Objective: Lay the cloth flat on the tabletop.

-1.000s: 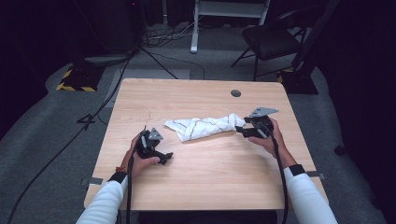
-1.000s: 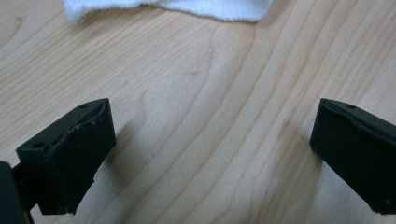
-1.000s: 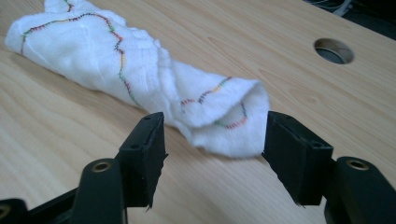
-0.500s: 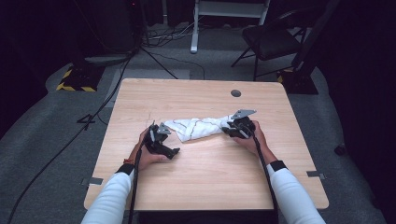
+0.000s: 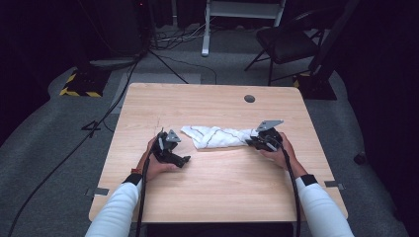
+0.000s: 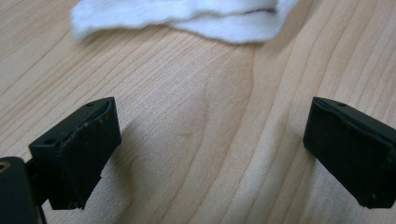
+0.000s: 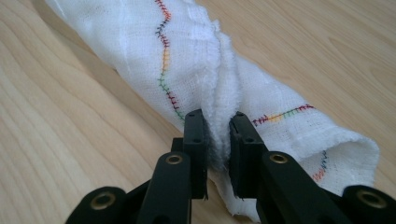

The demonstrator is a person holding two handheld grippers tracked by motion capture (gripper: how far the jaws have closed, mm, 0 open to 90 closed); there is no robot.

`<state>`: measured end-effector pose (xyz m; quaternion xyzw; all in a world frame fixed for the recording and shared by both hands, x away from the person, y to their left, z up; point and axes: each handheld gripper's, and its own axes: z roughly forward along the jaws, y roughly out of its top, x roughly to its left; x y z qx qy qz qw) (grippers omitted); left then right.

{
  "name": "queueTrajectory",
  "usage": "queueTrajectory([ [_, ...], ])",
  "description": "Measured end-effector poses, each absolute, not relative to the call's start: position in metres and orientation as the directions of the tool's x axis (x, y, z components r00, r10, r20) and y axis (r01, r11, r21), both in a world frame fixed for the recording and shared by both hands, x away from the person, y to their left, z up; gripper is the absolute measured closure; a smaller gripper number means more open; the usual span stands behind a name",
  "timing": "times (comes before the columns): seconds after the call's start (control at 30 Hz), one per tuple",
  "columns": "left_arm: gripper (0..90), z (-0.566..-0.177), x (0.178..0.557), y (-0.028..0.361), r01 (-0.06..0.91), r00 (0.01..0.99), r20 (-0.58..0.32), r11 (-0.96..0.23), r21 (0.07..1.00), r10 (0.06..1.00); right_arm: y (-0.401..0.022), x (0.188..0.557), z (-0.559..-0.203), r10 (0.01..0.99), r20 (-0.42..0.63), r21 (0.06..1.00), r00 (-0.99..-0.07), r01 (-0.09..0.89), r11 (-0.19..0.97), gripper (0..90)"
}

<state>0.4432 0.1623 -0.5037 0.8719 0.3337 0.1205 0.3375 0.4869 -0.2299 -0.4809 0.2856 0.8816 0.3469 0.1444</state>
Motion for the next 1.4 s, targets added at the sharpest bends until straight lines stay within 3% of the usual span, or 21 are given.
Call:
queueTrajectory([
  [0.23, 7.3, -0.503, 0.449, 0.152, 0.489, 0.761, -0.022, -0.55, 0.677, 0.649, -0.268, 0.483, -0.48, 0.652, -0.06, 0.693, -0.755, 0.439, 0.571, 77.9],
  [0.37, 18.2, -0.503, 0.457, 0.142, 0.475, 0.768, -0.023, -0.544, 0.692, 0.64, -0.276, 0.483, -0.48, 0.682, -0.069, 0.7, -0.728, 0.451, 0.553, 74.9],
  [0.43, 15.7, -0.502, 0.462, 0.136, 0.478, 0.766, -0.023, -0.544, 0.69, 0.642, -0.279, 0.484, -0.48, 0.703, -0.071, 0.703, -0.708, 0.464, 0.539, 71.9],
  [0.67, 19.2, -0.499, 0.479, 0.122, 0.446, 0.777, 0.002, -0.553, 0.704, 0.629, -0.278, 0.484, -0.479, 0.74, -0.095, 0.711, -0.666, 0.475, 0.519, 61.0],
  [1.13, 25.9, -0.501, 0.506, 0.1, 0.432, 0.804, -0.027, -0.552, 0.713, 0.594, -0.277, 0.485, -0.484, 0.763, -0.114, 0.713, -0.636, 0.482, 0.509, 58.8],
  [1.2, 32.9, -0.501, 0.506, 0.097, 0.424, 0.809, -0.016, -0.564, 0.709, 0.588, -0.277, 0.485, -0.484, 0.765, -0.113, 0.715, -0.634, 0.483, 0.506, 58.9],
  [1.4, 70.2, -0.495, 0.499, 0.096, 0.378, 0.846, 0.012, -0.616, 0.691, 0.533, -0.277, 0.485, -0.484, 0.765, -0.119, 0.716, -0.633, 0.479, 0.508, 56.3],
])
